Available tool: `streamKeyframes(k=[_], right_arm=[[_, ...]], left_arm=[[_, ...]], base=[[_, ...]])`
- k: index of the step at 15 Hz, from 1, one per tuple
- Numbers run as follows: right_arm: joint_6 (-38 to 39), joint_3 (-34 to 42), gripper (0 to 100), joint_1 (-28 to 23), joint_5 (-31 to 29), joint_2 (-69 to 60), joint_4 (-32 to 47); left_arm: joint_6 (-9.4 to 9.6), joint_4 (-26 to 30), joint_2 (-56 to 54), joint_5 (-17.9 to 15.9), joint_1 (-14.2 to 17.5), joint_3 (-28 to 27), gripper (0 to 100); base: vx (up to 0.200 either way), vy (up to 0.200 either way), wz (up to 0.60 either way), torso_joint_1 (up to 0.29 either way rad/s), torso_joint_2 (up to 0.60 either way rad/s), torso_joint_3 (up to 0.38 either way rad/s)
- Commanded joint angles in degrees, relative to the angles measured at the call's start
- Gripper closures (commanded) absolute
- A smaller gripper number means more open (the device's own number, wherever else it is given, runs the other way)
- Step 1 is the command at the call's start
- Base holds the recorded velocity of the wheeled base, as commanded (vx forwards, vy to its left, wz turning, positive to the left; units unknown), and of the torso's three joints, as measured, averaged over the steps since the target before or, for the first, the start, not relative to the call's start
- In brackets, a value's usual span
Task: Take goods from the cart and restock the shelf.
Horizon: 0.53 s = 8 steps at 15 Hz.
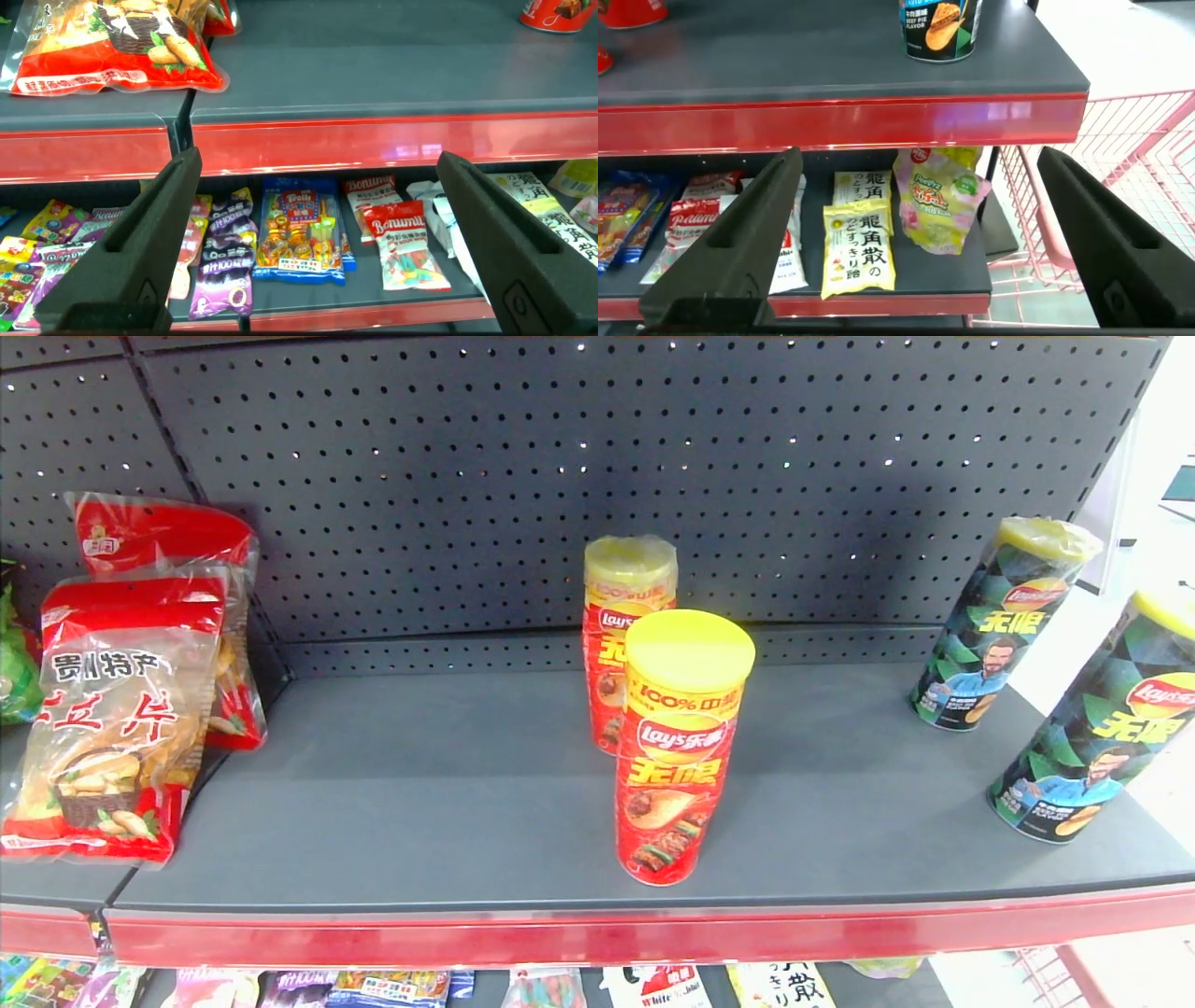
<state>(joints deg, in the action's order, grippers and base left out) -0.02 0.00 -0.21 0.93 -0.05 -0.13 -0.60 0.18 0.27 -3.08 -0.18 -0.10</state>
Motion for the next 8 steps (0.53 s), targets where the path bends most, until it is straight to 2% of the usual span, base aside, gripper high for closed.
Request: streamKeyframes(k=[1, 8], right_arm=[[0.11, 0.0, 0, 0.03, -0.05, 0.14, -0.04], [0.2, 0.0, 0, -0.06, -0.31, 0.14, 0.13]], left_arm=[[-0.02, -0.01, 0.08, 0.01, 0.01, 0.01, 0], [-0.02, -0.01, 0.08, 0.01, 0.01, 0.01, 0]], base=[[0.0, 0.0, 0.0, 0.0, 0.0, 0.0], [0.0, 0.0, 0.0, 0.0, 0.0, 0.0]])
